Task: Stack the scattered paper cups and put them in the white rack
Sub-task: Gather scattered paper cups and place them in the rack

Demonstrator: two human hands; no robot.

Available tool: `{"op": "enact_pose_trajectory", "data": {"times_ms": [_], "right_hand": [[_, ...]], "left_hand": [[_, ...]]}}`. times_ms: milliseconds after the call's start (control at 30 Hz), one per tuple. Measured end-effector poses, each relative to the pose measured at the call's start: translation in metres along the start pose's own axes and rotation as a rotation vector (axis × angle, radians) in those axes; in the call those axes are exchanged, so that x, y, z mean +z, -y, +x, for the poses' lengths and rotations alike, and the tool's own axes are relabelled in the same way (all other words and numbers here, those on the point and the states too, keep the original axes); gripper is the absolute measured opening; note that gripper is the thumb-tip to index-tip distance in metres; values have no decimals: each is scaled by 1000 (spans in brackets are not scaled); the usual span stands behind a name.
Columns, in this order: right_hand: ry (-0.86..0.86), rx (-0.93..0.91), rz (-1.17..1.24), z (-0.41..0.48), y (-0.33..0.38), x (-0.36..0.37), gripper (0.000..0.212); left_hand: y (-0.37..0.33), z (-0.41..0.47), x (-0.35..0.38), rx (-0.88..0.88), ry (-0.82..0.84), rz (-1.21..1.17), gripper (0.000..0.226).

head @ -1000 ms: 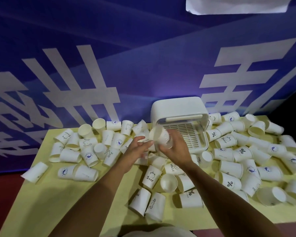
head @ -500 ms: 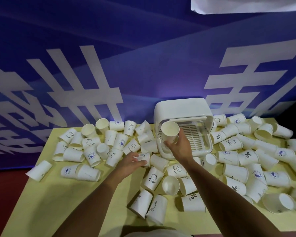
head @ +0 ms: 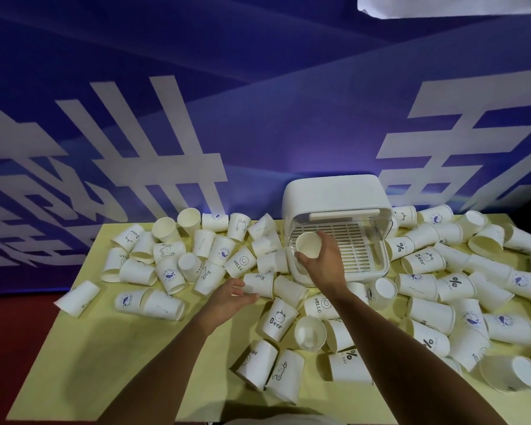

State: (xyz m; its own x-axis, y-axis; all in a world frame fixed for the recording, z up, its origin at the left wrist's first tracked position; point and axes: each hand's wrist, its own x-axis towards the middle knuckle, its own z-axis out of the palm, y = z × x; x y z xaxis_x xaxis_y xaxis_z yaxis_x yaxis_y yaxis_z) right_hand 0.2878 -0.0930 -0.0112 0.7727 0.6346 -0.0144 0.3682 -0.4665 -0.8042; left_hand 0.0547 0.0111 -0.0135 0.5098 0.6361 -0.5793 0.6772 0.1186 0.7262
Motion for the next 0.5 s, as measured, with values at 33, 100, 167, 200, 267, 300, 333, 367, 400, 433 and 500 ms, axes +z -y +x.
{"op": "enact_pose_trajectory", "data": {"times_ms": [33,100,167,200,267,300,333,367,400,433,500], "right_hand": [[-2,-13,-33,0,0,0,74],[-8,-16,-62,0,0,1,68],[3,-5,-79,-1,-1,1,67],[15,1,-89,-1,-2,1,68],[37,8,-103,-1,-3,1,69],[42,10,-103,-1,-4,2,68],[44,14,-101,-1,-4,2,67],[43,19,-97,-1,-4,2,66],[42,26,-95,-1,-3,2,65],[43,32,-96,0,-3,2,65],[49,44,-101,1,-2,2,66]], "left_hand": [[0,0,0,1,1,0,57],[0,0,0,2,3,0,58],[1,0,0,2,3,8,58],[1,1,0,2,3,13,58],[3,1,1,-4,5,14,57],[4,1,2,-9,5,13,57],[5,1,3,-14,3,11,57],[6,1,4,-19,2,11,57],[7,1,4,-24,3,13,57],[8,1,5,-29,6,15,57],[10,2,6,-33,9,25,56]]}}
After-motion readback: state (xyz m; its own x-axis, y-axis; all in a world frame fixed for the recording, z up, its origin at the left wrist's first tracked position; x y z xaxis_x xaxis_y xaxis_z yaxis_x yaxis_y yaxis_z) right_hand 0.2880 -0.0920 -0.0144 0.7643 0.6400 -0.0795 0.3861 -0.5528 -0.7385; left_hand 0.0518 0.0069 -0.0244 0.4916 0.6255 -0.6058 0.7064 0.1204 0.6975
